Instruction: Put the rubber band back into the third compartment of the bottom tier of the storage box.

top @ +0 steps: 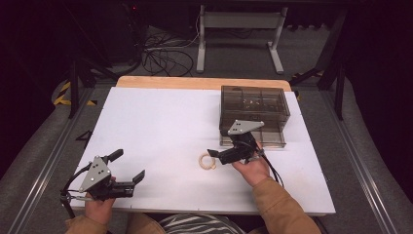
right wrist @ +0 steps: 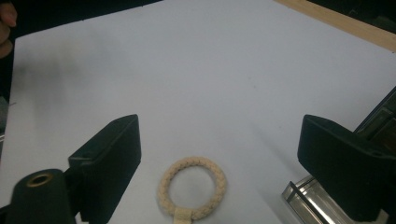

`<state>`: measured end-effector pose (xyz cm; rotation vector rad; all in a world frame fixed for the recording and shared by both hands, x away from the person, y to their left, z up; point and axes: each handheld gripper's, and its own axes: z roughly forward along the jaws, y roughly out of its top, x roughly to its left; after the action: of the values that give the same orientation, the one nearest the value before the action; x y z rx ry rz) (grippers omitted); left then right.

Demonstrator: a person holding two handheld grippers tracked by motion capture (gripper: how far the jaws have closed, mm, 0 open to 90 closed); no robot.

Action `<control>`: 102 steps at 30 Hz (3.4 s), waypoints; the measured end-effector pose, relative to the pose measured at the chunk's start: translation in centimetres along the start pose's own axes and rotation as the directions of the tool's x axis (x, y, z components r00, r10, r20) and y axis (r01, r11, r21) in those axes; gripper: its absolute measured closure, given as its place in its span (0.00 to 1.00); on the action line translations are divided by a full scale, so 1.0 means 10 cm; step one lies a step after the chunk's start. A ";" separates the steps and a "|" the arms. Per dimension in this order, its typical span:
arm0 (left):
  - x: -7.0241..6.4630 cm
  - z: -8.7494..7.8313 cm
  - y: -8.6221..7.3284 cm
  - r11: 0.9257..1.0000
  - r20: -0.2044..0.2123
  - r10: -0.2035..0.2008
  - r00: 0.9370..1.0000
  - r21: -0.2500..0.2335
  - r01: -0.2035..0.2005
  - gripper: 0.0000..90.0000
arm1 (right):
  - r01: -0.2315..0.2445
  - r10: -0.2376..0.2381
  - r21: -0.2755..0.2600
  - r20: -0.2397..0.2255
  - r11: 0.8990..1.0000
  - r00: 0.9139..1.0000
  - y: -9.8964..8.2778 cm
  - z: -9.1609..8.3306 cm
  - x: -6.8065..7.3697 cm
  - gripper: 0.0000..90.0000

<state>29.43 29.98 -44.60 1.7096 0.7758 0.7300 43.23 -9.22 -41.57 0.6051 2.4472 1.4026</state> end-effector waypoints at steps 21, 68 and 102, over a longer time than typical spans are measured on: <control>0.00 0.01 0.00 1.000 0.000 -0.002 1.000 0.004 0.002 0.03 | -0.002 -0.008 0.234 0.044 0.972 0.999 -0.08 0.41 -0.05 0.47; 0.00 0.01 0.00 1.000 0.002 0.000 1.000 -0.001 0.000 0.03 | 0.031 -0.053 0.288 0.071 0.957 0.996 -0.08 0.44 0.05 0.96; 0.00 0.01 0.00 1.000 0.002 -0.007 1.000 -0.001 0.007 0.03 | 0.070 -0.084 0.174 0.074 0.982 0.994 0.01 0.24 0.11 0.96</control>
<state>29.53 29.95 -44.60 1.7060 0.7795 0.7242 43.28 -6.86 -42.67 0.5844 2.5143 1.1239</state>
